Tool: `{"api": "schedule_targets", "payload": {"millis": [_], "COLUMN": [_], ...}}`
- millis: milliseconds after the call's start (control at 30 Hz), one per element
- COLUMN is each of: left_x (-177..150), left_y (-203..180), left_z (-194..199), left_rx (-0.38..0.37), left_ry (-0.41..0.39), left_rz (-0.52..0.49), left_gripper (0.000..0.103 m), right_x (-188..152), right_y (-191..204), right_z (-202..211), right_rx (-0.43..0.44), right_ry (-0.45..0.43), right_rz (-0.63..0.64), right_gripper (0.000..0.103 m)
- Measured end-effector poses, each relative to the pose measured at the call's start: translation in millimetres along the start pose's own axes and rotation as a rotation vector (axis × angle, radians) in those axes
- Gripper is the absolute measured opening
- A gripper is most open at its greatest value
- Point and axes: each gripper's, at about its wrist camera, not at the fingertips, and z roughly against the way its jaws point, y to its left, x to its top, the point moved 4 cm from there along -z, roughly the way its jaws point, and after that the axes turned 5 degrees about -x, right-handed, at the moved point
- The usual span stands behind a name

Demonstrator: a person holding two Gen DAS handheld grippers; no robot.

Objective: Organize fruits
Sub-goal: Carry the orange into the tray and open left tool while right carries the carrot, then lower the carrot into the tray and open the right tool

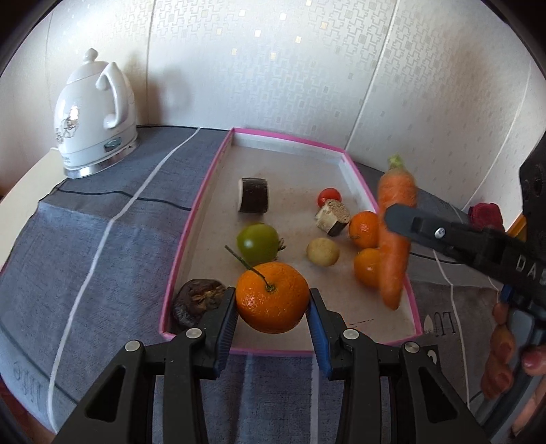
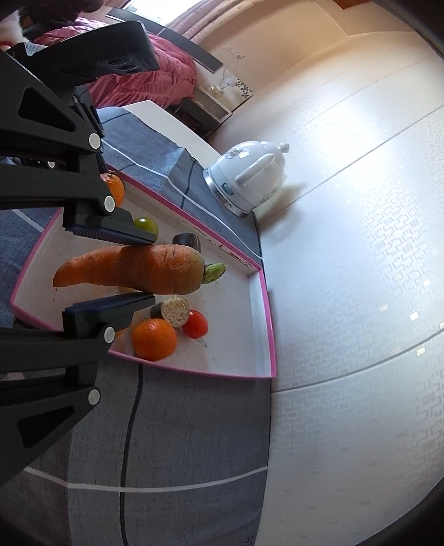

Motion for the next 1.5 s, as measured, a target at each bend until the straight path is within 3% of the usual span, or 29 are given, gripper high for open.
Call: {"api": "schedule_targets", "payload": {"millis": [100,200,467,800,1000,1267,1500], "left_x": [1.2,2.3,9.6,0.8,-3.7,-3.0,-4.6], "left_y": [-1.0,-0.8,9.8,27.6,34.0,34.0,34.1], "left_z": [-4.4,-1.8,14.7,34.0,31.3,29.6,29.4], "left_rx": [0.000,-0.052,0.058,0.171,0.180,0.195,0.216], "left_ry": [0.004,0.006,-0.072,-0.084,-0.064,-0.052,-0.036], "left_rz": [-0.005,0.021,0.016,0.046,0.080,0.093,0.079], "left_gripper": [0.045,0.063,0.083,0.090,0.090,0.090,0.092], "right_x": [-3.6,-6.9,-16.1,-22.4,-19.3,-6.1,2.0], "right_y": [1.9,3.1,9.0,16.0,17.7,22.0,20.8], "right_z": [-5.7,-9.1,-18.0,-36.5,-45.4,-49.1,-63.6], "right_rx": [0.007,0.017,0.017,0.044,0.022,-0.062,-0.024], "right_ry": [0.020,0.040,0.078,0.121,0.114,0.040,0.049], "right_rz": [0.001,0.005,0.045,0.041,0.048,0.127,0.066], "right_gripper": [0.028,0.028,0.028,0.028,0.028,0.028,0.028]}}
